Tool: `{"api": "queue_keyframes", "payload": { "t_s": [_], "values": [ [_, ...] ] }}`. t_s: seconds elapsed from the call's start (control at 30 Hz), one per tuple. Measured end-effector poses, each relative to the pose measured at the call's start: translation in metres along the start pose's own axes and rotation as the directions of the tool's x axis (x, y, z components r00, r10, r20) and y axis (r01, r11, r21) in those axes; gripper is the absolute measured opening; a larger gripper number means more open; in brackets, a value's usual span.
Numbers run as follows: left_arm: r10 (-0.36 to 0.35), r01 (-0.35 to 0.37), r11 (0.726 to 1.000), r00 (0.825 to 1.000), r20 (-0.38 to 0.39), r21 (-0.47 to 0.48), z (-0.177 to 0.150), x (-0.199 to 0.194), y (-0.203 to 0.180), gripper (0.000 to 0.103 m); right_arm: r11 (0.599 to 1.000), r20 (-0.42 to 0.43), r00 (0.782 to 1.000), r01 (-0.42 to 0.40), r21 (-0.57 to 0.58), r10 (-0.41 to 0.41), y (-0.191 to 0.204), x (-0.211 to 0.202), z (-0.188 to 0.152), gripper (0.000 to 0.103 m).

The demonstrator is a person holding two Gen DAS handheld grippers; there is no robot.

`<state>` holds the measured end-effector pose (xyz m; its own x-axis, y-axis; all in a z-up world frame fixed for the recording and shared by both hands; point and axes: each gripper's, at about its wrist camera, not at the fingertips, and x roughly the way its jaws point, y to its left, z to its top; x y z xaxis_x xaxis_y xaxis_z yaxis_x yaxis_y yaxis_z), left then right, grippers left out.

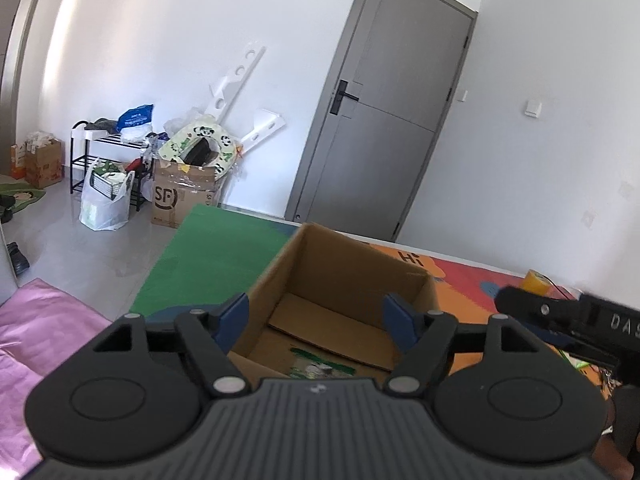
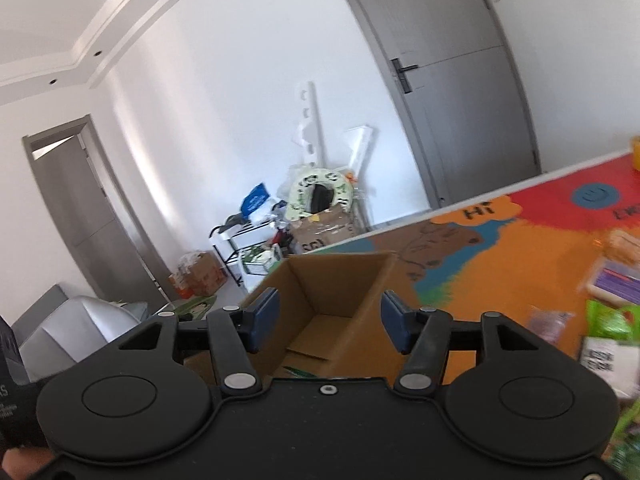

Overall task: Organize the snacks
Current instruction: 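Open both tools to drop the bun and chip bag into the box, then grasp the red-and-white wafer pack with the left tool while the right tool grasps the green bag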

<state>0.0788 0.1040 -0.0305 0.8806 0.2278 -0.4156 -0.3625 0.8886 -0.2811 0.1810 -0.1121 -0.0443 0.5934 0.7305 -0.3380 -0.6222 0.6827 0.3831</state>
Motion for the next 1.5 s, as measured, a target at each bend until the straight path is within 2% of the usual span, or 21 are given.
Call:
{"api": "queue_keyframes", "payload": {
  "t_s": [0.27,0.53,0.83,1.13,1.5],
  "values": [
    [-0.046,0.047,0.998,0.999,-0.026,0.043,-0.010,-0.002,-0.025,0.078,0.995,-0.045,0.995,0.093,0.043,-0.091,-0.035,-0.023,-0.020,0.058],
    [-0.089,0.094,0.991,0.995,-0.053,0.094,-0.022,-0.006,-0.055,0.082,0.986,-0.041,0.989,0.145,0.080,-0.142,-0.059,-0.055,-0.032,0.062],
    [-0.151,0.160,0.977,0.986,-0.076,0.140,-0.035,-0.009,-0.090,0.082,0.972,-0.029,0.982,0.191,0.138,-0.189,-0.092,-0.086,-0.040,0.063],
    [-0.203,0.218,0.963,0.974,-0.105,0.159,-0.049,-0.006,-0.118,0.082,0.957,-0.020,0.968,0.251,0.144,-0.251,-0.113,-0.114,-0.046,0.063],
    [-0.232,0.259,0.950,0.959,-0.163,0.175,-0.073,0.006,-0.146,0.082,0.937,-0.020,0.955,0.293,0.191,-0.295,-0.145,-0.131,-0.056,0.063]
  ]
}}
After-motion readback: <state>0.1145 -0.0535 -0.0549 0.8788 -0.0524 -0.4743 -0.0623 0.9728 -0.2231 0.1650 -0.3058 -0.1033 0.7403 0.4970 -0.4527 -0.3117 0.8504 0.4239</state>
